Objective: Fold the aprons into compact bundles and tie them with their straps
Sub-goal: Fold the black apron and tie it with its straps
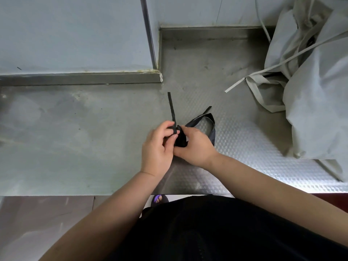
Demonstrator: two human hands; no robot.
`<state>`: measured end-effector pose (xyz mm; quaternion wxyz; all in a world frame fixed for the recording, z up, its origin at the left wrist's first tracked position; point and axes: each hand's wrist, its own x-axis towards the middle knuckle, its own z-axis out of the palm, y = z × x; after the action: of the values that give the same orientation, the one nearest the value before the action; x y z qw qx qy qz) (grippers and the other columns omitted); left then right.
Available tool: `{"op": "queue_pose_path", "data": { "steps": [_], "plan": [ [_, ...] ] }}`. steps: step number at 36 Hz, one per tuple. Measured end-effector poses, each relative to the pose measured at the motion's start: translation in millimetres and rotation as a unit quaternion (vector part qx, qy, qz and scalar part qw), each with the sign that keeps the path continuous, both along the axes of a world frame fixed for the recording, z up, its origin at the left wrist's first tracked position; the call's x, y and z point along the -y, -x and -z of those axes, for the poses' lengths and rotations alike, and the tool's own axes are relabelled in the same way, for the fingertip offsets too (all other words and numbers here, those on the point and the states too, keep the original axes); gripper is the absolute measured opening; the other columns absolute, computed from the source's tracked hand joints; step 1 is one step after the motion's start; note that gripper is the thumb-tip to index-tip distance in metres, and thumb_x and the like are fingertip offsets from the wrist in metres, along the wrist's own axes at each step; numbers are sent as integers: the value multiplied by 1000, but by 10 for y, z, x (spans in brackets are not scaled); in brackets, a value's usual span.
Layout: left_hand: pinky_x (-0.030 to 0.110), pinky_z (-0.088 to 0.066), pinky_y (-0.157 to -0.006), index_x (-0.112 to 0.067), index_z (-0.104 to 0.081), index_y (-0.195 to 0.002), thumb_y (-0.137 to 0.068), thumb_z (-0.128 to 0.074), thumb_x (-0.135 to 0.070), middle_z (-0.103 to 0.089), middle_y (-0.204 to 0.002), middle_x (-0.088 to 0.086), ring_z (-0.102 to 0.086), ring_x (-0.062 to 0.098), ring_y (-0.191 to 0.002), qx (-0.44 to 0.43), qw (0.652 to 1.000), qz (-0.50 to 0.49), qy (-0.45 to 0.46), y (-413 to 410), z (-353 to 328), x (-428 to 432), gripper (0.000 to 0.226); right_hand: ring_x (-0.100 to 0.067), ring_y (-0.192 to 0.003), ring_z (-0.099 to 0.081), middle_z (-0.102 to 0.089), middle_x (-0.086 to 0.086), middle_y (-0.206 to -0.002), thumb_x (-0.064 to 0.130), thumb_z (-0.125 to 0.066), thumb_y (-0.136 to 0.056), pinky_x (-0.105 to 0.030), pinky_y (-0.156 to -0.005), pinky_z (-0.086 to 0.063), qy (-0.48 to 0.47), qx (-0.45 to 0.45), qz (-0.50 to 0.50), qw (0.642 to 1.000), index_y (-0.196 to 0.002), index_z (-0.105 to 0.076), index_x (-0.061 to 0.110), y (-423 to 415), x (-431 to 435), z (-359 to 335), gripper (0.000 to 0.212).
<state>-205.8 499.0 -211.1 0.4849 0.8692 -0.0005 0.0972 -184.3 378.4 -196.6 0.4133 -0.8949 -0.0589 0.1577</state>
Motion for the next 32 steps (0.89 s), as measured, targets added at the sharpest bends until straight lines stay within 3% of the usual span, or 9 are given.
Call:
{"op": "queue_pose_path", "data": {
  "steps": [4,7,9,11,14,17,23,27,32],
  "plan": [
    [19,-46,-76,-37,-40,-101,-88,-63,-14,-63,-85,-21,-64,11,-82,-59,997,-4,54,-26,-25,36,35,-15,-107,-57,-63,2,-112,22,-62,-82,-30,-94,-45,-49,-42,-30,997,-119,-53,18,-15,61,13,39],
    [15,-45,-76,-29,-43,-96,-87,-64,-10,-63,-82,-22,-62,2,-83,-70,996,5,58,-94,-26,67,30,-11,-119,-53,-58,-1,-128,14,-57,-89,-28,-105,-40,-174,-91,87,977,-136,-41,13,47,60,71,50],
    [9,-42,-73,-29,-45,-90,-86,-65,-10,-62,-80,-22,-59,-9,-78,-77,995,5,67,-131,-15,73,28,-16,-106,-59,-62,-6,-111,7,-56,-92,-29,-98,-46,-282,-130,224,924,-126,-45,5,56,27,86,36],
    [8,-42,-72,-35,-47,-87,-87,-65,-11,-64,-81,-18,-59,-10,-77,-85,992,8,91,-150,-12,74,30,-14,-85,-60,-59,-6,-92,-1,-51,-93,-21,-77,-53,-424,-197,316,826,-115,-46,5,8,1,48,23],
    [10,-43,-77,-40,-52,-87,-89,-62,-13,-64,-85,-16,-59,-6,-81,-90,990,11,111,-162,11,29,29,-14,-78,-61,-59,-7,-89,-2,-50,-94,-22,-67,-57,-529,-276,349,723,-105,-50,8,-76,-20,-17,14],
    [11,-44,-79,-38,-57,-88,-91,-60,-11,-64,-88,-17,-60,-6,-84,-99,986,-7,138,-179,11,-17,28,-15,-83,-59,-60,-8,-90,-1,-49,-95,-28,-86,-53,-491,-232,318,777,-93,-56,11,-109,-80,-15,14],
    [16,-46,-78,-27,-61,-87,-92,-54,-2,-67,-87,-8,-62,1,-81,-150,949,-57,270,-195,-24,-90,27,-3,-75,-57,-63,6,-83,4,-55,-93,-20,-81,-48,-296,-75,156,939,-95,-62,14,-57,-190,32,12],
    [26,-48,-90,-22,-68,-88,-92,-53,-2,-71,-89,-4,-64,13,-93,-188,928,-27,321,-194,-32,-199,25,-2,-78,-58,-61,13,-82,10,-59,-91,-19,-84,-48,-226,-41,99,968,-91,-60,21,-102,-173,-37,12],
    [23,-49,-82,-19,-73,-73,-88,-57,-1,-72,-85,-5,-65,14,-89,-221,890,6,398,-202,-79,-262,28,5,-62,-53,-60,13,-72,9,-60,-87,-11,-71,-41,-190,-39,85,977,-107,-48,20,-117,-157,-63,25]
  ]
}}
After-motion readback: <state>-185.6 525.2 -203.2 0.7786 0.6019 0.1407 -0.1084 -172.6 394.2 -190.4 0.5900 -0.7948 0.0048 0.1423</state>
